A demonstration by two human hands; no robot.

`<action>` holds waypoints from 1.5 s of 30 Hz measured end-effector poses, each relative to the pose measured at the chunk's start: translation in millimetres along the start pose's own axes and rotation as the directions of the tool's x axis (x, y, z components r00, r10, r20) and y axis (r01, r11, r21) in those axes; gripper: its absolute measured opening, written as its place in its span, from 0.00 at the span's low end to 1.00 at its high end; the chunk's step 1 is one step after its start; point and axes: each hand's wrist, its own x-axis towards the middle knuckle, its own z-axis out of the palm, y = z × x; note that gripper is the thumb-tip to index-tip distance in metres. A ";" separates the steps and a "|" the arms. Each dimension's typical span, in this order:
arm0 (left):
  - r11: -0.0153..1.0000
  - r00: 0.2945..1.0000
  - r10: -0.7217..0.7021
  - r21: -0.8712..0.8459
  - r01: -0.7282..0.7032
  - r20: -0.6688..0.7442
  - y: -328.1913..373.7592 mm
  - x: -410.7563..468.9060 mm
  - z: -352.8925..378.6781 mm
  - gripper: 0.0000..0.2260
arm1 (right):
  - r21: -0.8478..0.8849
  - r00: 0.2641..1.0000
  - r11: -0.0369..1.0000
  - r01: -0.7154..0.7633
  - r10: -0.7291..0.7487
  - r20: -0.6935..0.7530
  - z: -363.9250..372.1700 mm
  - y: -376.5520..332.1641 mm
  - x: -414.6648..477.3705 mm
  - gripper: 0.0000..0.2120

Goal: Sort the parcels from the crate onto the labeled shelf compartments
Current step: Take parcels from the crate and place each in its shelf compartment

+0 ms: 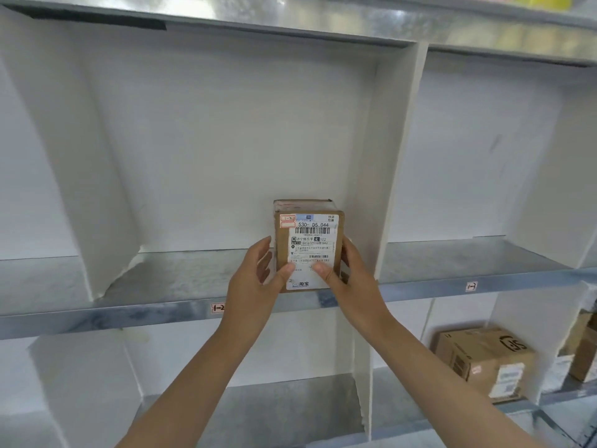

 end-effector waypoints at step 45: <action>0.025 0.633 -0.118 0.635 0.772 -0.765 3.9 -511.0 -497.1 0.26 | 0.290 -0.075 0.723 0.627 -0.315 0.946 527.0 -238.2 -385.9 0.29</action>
